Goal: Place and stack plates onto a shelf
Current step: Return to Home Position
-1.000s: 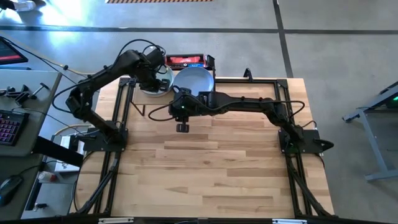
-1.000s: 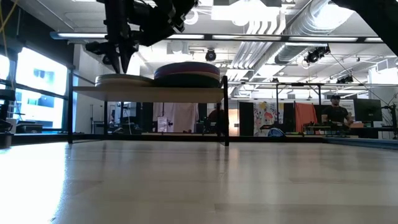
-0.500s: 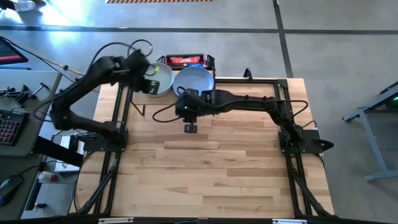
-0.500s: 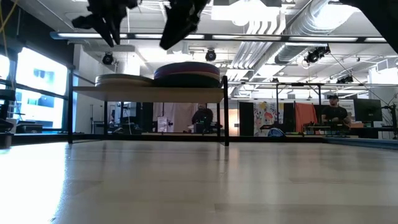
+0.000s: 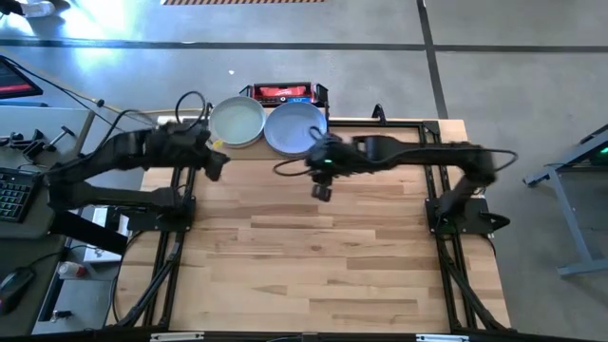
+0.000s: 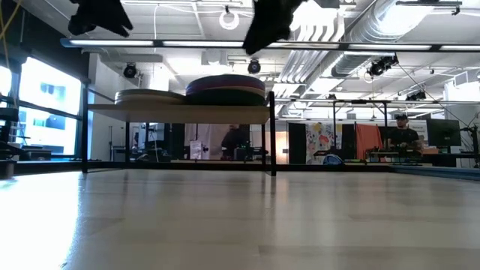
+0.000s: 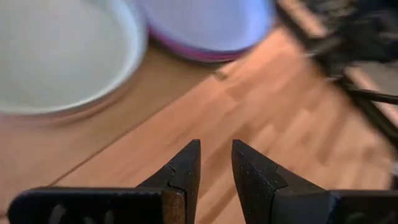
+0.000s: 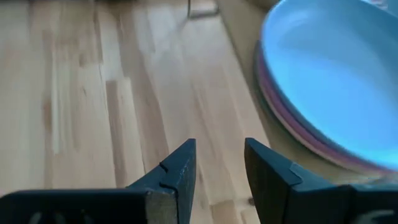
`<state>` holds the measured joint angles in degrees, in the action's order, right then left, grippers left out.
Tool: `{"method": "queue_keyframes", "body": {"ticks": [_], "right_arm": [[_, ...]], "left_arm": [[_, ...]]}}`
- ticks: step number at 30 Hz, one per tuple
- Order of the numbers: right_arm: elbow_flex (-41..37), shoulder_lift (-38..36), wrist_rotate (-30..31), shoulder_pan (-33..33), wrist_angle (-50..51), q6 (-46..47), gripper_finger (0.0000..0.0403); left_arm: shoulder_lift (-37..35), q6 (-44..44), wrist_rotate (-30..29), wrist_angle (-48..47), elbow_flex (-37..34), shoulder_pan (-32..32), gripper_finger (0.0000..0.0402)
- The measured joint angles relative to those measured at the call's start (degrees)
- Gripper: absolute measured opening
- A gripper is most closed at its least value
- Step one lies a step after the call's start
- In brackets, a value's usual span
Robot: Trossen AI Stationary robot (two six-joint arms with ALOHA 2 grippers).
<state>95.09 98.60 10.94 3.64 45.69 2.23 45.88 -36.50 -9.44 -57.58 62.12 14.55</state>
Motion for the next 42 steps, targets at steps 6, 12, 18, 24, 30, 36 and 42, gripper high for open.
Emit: {"method": "queue_keyframes", "body": {"ticks": [6, 12, 18, 24, 30, 36, 42], "right_arm": [[-22.30, -17.41, 1.31, -0.04, -17.69, 6.80, 0.0114], [-38.39, -30.65, 1.36, -0.02, -27.44, 8.49, 0.0114], [-51.27, -39.60, 2.88, -0.04, -32.49, 11.87, 0.0114], [-62.76, -47.23, 2.06, -0.02, -40.88, 15.98, 0.0114], [-69.45, -52.80, 1.06, -0.04, -42.59, 21.09, 0.0114], [-73.69, -55.22, -1.07, -0.04, -43.80, 21.94, 0.0114], [-76.20, -55.27, -1.70, -0.04, -44.97, 20.25, 0.0114]], "left_arm": [[-7.95, 5.69, -0.18, 17.64, -12.05, -7.69, 0.0078], [-12.21, 12.08, 0.03, 29.78, -23.11, -11.93, 0.0078], [-14.07, 10.33, 0.74, 33.03, -31.09, -14.29, 0.0078], [-15.21, 9.16, 1.57, 38.14, -38.10, -16.24, 0.0078], [-17.08, 11.52, 3.14, 46.10, -45.87, -17.95, 0.0078], [-18.80, 13.51, 3.39, 51.86, -52.13, -18.96, 0.0078], [-19.78, 16.91, 3.48, 56.13, -56.73, -19.91, 0.0078]]}}
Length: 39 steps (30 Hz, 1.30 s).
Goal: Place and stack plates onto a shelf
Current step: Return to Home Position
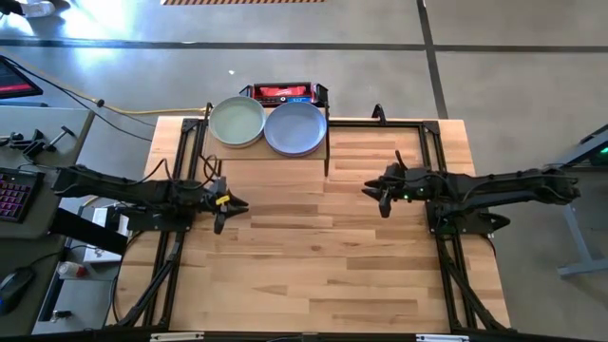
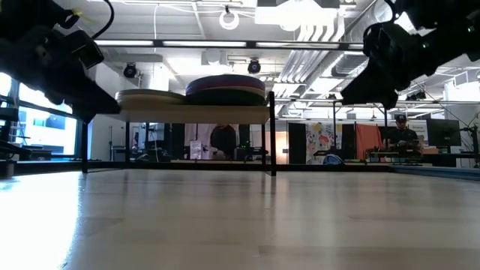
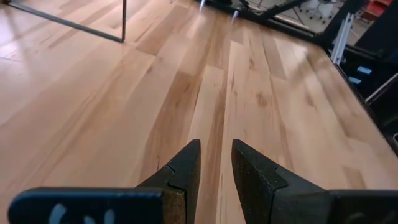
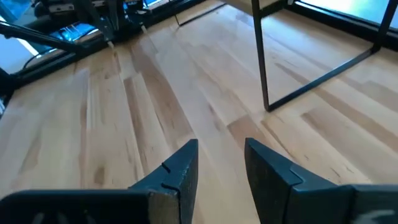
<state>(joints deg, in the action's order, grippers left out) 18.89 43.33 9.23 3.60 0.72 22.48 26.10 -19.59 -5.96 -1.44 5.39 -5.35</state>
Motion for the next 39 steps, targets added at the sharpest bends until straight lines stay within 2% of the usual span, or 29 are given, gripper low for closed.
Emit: {"method": "queue_keyframes", "body": {"ticks": [8, 14, 19, 25, 28, 32, 39], "right_arm": [[-11.97, -2.49, -1.31, -0.11, -18.06, 1.66, 0.0114], [-18.30, -7.56, -2.78, -0.11, -25.54, -0.63, 0.0114], [-18.31, -9.90, -3.76, -0.11, -22.74, -5.17, 0.0114], [-18.30, -10.05, -3.45, -0.11, -18.12, -6.05, 0.0114], [-18.29, -10.03, -3.45, -0.11, -12.80, -6.03, 0.0114], [-18.29, -9.99, -3.46, -0.11, -7.68, -6.03, 0.0114], [-18.29, -9.99, -3.45, -0.11, -4.28, -6.04, 0.0114]], "left_arm": [[-0.14, 3.80, 0.83, 1.34, -1.07, -0.08, 0.0078], [-0.14, 4.47, -1.29, 1.37, -1.07, -0.08, 0.0078], [-0.14, 3.59, -3.02, 1.08, -1.07, -0.03, 0.0078], [-0.14, -2.56, -3.20, -4.25, -1.07, -0.01, 0.0078], [-0.14, -2.69, -3.19, -7.77, -1.07, -0.01, 0.0078], [-0.06, -2.74, -3.19, -7.67, -1.07, -0.01, 0.0078], [-0.01, -2.78, -3.19, -7.76, -1.07, -0.01, 0.0078]]}}
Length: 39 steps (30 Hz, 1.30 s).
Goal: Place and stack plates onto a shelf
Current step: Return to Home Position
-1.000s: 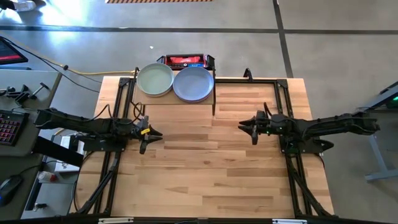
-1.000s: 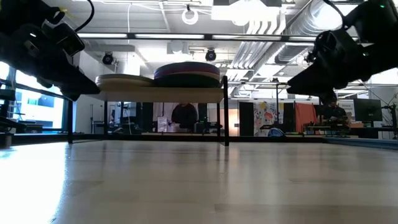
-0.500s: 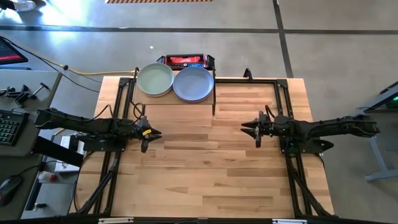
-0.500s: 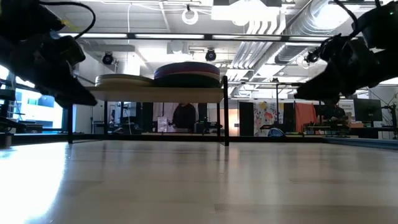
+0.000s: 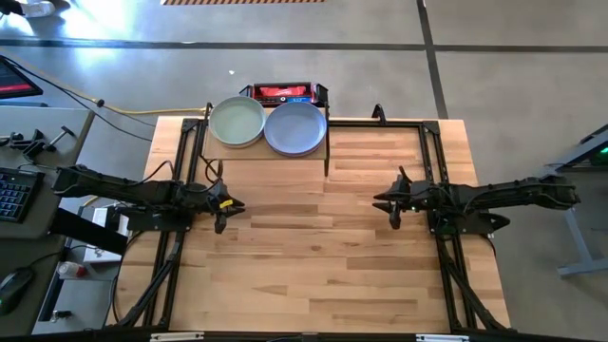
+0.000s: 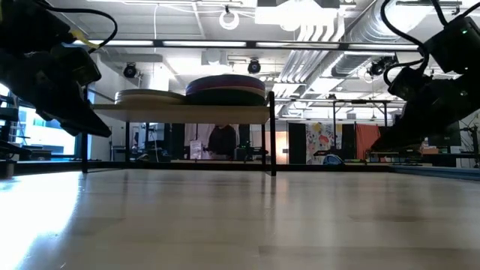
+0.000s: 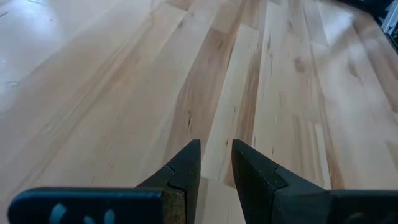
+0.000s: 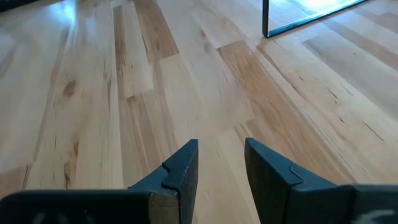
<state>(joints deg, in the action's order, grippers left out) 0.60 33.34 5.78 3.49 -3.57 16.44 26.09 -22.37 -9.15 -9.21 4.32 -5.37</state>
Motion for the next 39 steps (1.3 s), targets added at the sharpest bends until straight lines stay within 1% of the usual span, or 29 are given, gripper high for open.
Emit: {"method": "queue_keyframes", "body": {"ticks": [3, 7, 12, 28, 33, 37, 39], "right_arm": [[0.00, 0.00, 0.00, 0.00, 0.15, 0.01, 0.0114], [-0.02, -1.11, 0.01, 0.00, 0.86, 0.01, 0.0114], [-0.02, -7.56, -0.04, 0.00, 1.81, 0.01, 0.0114], [-0.04, -23.96, -0.22, 0.00, 1.74, 0.01, 0.0115], [-0.04, -29.04, -0.22, 0.00, 1.72, 0.01, 0.0115], [-0.07, -32.84, -0.20, 0.00, 1.70, 0.01, 0.0115], [-0.07, -33.34, -0.20, 0.02, 1.44, 0.01, 0.0115]], "left_arm": [[-0.20, 0.00, 0.00, -0.04, 0.00, 0.00, 0.0078], [-3.70, 0.00, 0.00, 0.02, 0.00, -0.02, 0.0078], [-10.17, 0.00, 0.00, 0.18, 0.02, -0.02, 0.0078], [-23.23, 0.00, -0.01, -0.02, 0.00, -0.02, 0.0078], [-25.94, 0.00, 0.00, 0.06, 0.00, -0.02, 0.0078], [-25.88, 0.00, -0.02, -0.06, 0.00, -0.04, 0.0078], [-25.88, 0.00, -0.02, -0.05, 0.00, -0.04, 0.0078]]}}
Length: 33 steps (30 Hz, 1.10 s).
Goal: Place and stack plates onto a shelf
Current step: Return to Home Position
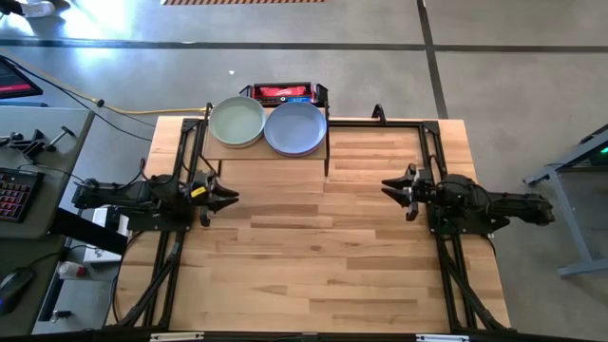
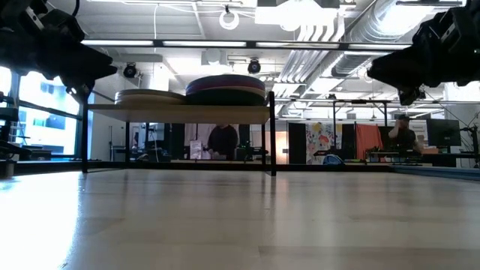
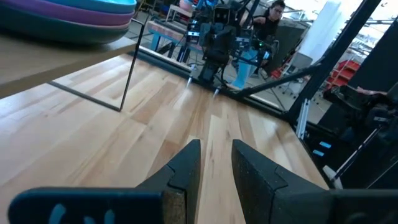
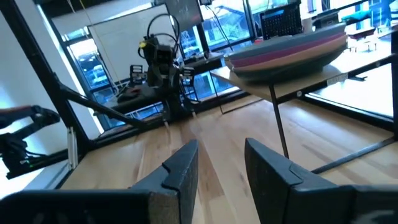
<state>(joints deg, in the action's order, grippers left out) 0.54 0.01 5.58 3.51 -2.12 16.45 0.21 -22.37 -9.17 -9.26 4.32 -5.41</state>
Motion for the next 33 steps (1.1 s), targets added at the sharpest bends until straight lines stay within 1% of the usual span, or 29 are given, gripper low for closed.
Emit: {"method": "queue_keyframes", "body": {"ticks": [33], "right_arm": [[-0.04, 0.79, 0.00, 0.00, 0.25, 0.00, 0.0115]], "left_arm": [[0.04, 0.00, 0.00, 0.01, 0.00, 0.00, 0.0078]]}}
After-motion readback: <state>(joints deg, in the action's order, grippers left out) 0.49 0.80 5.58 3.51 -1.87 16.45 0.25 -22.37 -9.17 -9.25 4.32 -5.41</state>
